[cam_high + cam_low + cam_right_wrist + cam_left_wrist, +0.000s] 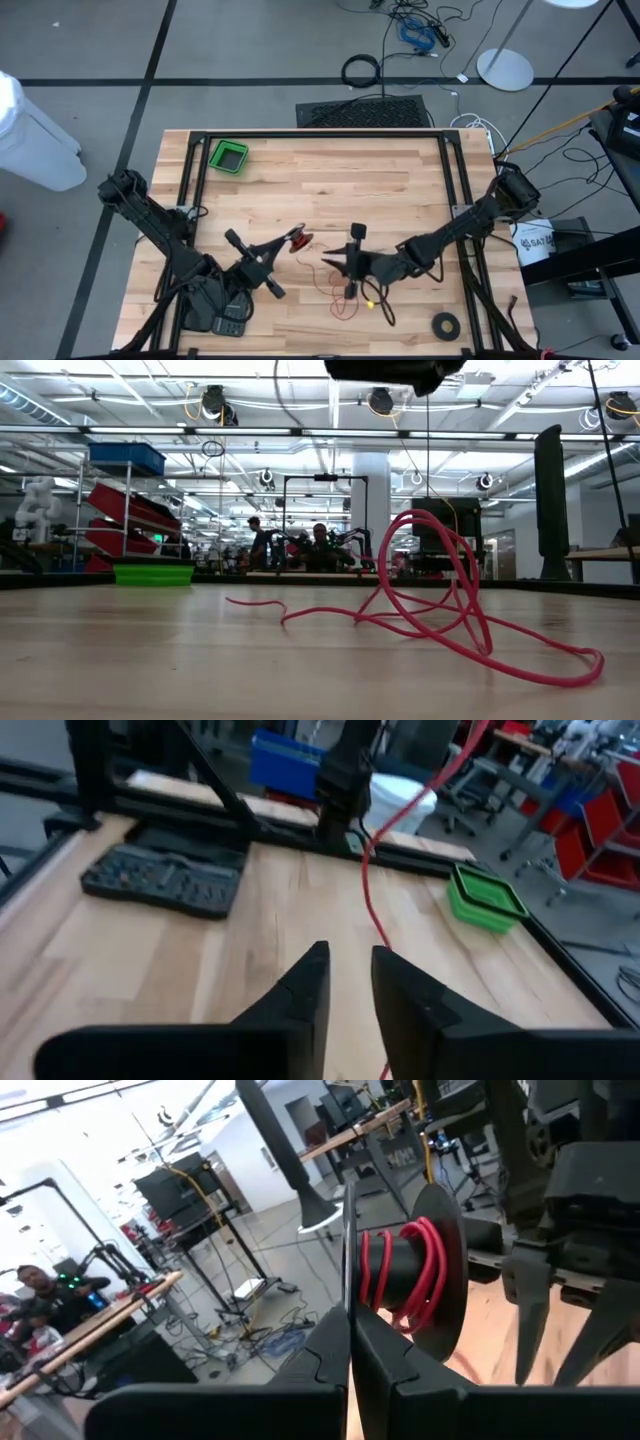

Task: Coil cords
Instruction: Uncoil the red wire from the spool

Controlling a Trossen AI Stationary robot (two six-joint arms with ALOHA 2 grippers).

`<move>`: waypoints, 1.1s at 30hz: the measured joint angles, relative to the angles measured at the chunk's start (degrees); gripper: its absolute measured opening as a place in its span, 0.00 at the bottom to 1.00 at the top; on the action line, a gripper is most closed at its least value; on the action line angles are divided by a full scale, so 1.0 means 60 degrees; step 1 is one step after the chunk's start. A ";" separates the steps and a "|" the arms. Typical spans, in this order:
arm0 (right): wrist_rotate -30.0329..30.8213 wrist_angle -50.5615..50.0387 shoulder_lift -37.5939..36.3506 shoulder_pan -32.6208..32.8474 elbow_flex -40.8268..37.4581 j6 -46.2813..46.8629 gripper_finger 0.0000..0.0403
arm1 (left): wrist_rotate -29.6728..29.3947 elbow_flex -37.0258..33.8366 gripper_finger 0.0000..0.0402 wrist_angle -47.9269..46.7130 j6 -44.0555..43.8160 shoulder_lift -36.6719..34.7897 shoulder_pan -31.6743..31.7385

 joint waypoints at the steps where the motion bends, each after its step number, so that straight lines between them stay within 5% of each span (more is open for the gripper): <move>1: 0.0011 0.0124 0.0000 0.0037 0.0000 -0.0040 0.18 | 0.0061 0.0000 0.01 -0.0005 -0.0090 0.0000 0.0018; 11: -0.0004 0.2048 0.0073 0.0012 0.0007 0.0194 0.25 | 0.0440 0.0000 0.01 -0.0007 -0.0420 0.0000 0.0182; 33: -0.0051 0.2328 0.0091 -0.0165 0.0007 -0.0312 0.33 | 0.0885 0.0000 0.01 -0.0044 -0.0658 0.0000 0.0272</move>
